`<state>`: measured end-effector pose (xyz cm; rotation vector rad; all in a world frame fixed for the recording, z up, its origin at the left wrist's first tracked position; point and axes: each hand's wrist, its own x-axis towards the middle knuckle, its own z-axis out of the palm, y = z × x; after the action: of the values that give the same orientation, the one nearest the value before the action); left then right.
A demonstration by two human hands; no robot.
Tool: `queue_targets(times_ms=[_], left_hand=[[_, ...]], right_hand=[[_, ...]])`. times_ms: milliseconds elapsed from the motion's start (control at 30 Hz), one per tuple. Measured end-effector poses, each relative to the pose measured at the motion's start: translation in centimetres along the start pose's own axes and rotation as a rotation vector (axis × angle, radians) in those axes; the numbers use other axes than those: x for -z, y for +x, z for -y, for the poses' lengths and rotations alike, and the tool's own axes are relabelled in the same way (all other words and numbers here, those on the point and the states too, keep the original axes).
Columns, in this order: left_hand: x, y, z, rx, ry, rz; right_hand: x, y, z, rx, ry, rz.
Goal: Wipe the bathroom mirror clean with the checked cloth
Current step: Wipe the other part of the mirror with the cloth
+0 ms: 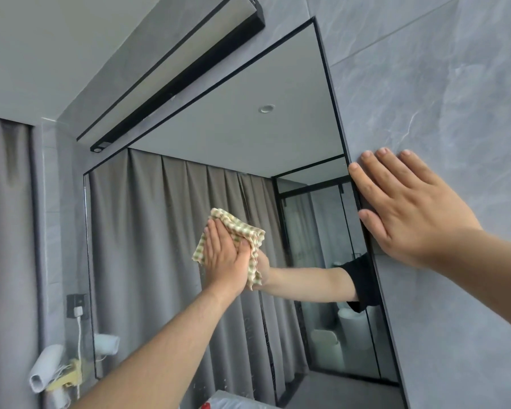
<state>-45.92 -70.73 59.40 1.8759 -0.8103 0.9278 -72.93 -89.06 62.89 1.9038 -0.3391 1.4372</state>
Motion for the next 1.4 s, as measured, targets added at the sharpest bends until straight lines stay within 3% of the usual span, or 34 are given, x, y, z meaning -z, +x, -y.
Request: queue_targets(times_ms=[300, 600, 833, 1033, 1200, 1400], left_hand=[[-0.8, -2.9, -2.0, 0.081, 0.002, 0.034], [3.5, 9.7, -5.2, 0.200, -0.138, -0.097], [3.6, 9.9, -9.9, -0.069, -0.046, -0.102], [-0.1, 0.2, -5.1, -0.337, 0.055, -0.026], [-3.3, -9.4, -0.3, -0.594, 0.311, 0.138], [-2.3, -6.8, -1.1, -0.691, 0.355, 0.158]], right_hand=[[0.0, -0.8, 0.0, 0.009, -0.001, 0.010], [-0.3, -0.8, 0.3, -0.001, -0.022, -0.020], [-0.3, -0.8, 0.0, 0.000, -0.031, -0.028], [-0.2, -0.8, 0.1, -0.001, -0.036, -0.021], [-0.2, -0.8, 0.2, -0.006, -0.030, -0.019], [-0.1, -0.9, 0.2, -0.011, -0.024, -0.013]])
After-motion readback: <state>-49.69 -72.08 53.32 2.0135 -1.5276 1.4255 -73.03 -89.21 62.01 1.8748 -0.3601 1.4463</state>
